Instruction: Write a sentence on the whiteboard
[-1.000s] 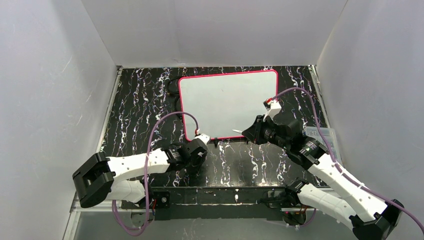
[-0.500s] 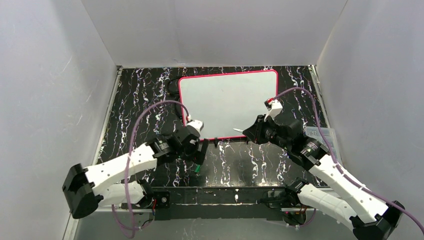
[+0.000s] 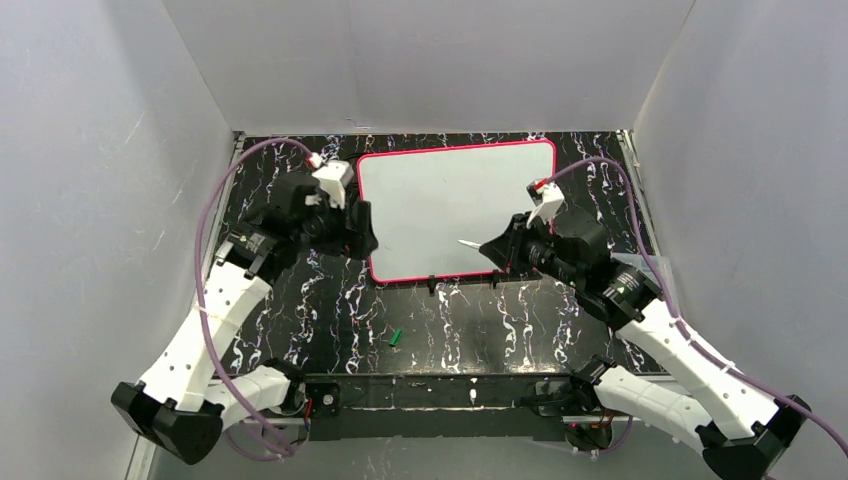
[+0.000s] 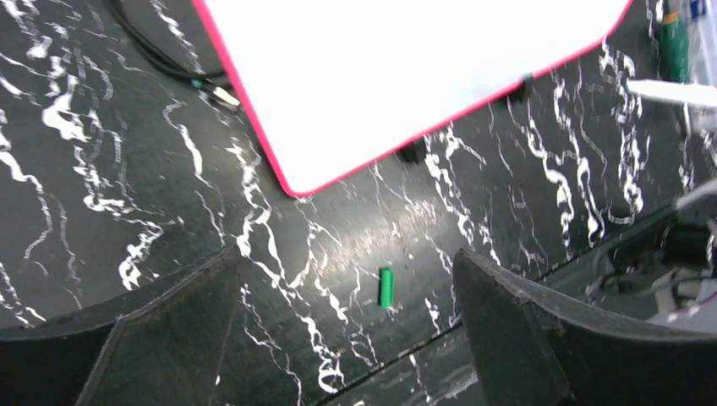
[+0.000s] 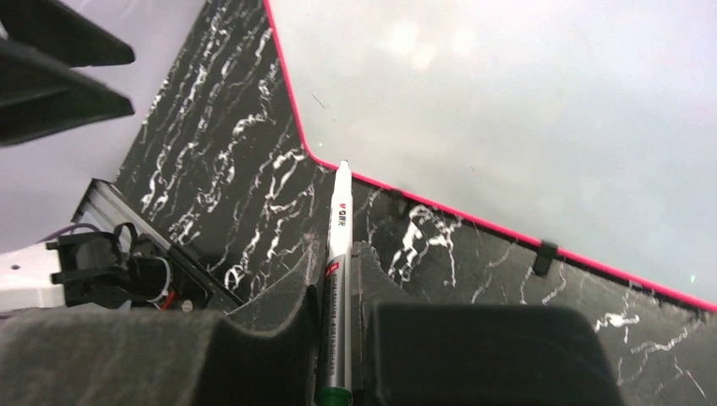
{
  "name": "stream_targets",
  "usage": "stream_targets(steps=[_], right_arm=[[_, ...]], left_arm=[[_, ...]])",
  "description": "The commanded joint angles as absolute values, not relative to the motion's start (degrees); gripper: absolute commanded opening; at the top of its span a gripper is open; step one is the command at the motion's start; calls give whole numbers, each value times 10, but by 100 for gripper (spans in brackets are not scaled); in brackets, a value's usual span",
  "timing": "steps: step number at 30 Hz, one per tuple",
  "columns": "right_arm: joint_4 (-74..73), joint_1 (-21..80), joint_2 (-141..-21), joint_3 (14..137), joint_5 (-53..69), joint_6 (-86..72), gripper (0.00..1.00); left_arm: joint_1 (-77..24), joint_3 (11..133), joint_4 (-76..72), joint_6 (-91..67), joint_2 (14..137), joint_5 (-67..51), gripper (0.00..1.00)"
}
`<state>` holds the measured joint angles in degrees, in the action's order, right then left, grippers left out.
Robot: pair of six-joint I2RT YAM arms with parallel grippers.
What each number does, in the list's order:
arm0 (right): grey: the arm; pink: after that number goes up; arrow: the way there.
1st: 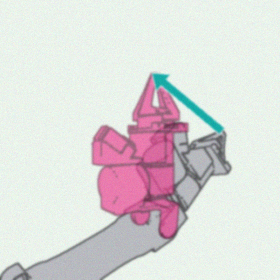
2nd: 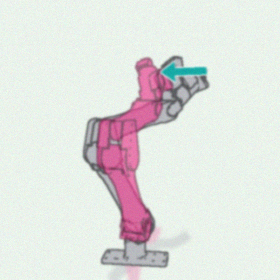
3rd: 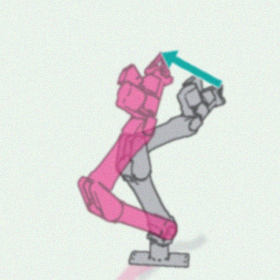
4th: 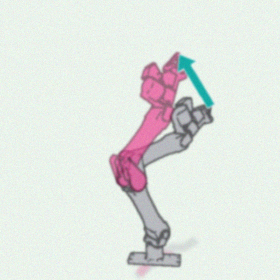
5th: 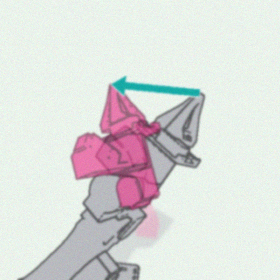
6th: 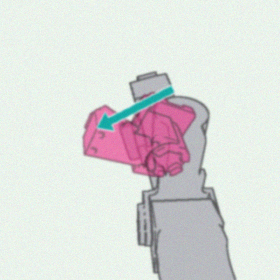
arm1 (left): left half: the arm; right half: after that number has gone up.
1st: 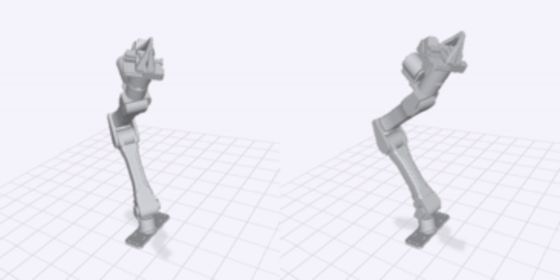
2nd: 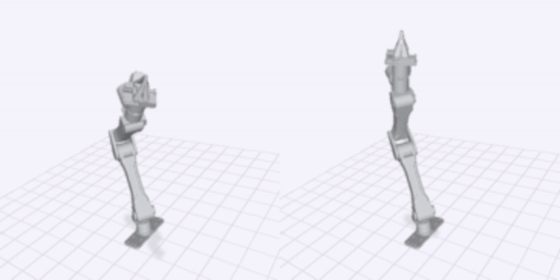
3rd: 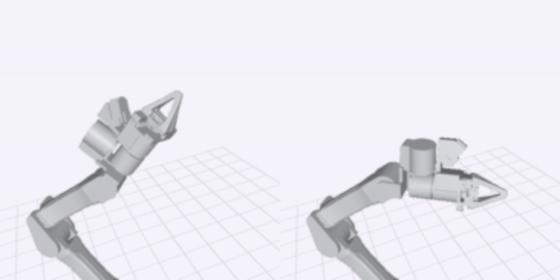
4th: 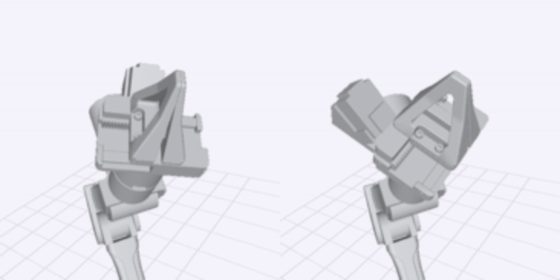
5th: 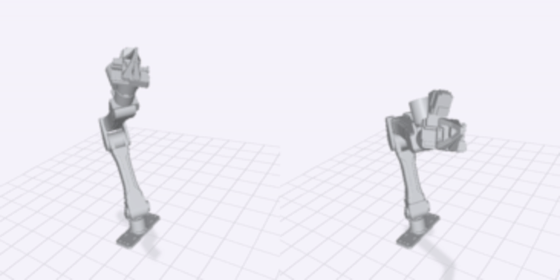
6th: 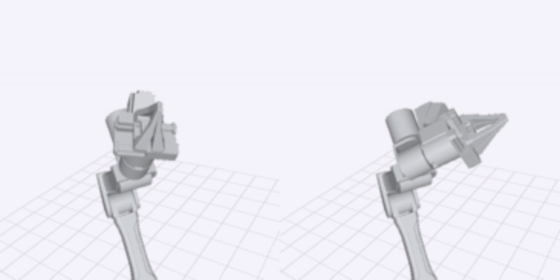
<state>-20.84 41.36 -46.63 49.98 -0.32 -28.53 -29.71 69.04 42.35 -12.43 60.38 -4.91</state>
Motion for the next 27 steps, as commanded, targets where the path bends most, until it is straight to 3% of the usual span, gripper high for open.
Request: stream_targets(steps=[1,7,16,27], right_arm=[[-174,416,-502,570,16,-264,1],[-112,426,-540,580,-5,-244,1],[27,500,-604,546,-111,-211,1],[89,505,-639,542,-66,-208,1]], left_arm=[[-194,729,406,-92,620,-181,93],[-79,717,295,-121,662,-291,91],[-4,633,89,-71,726,-514,85],[-1,669,38,-58,859,-551,81]])
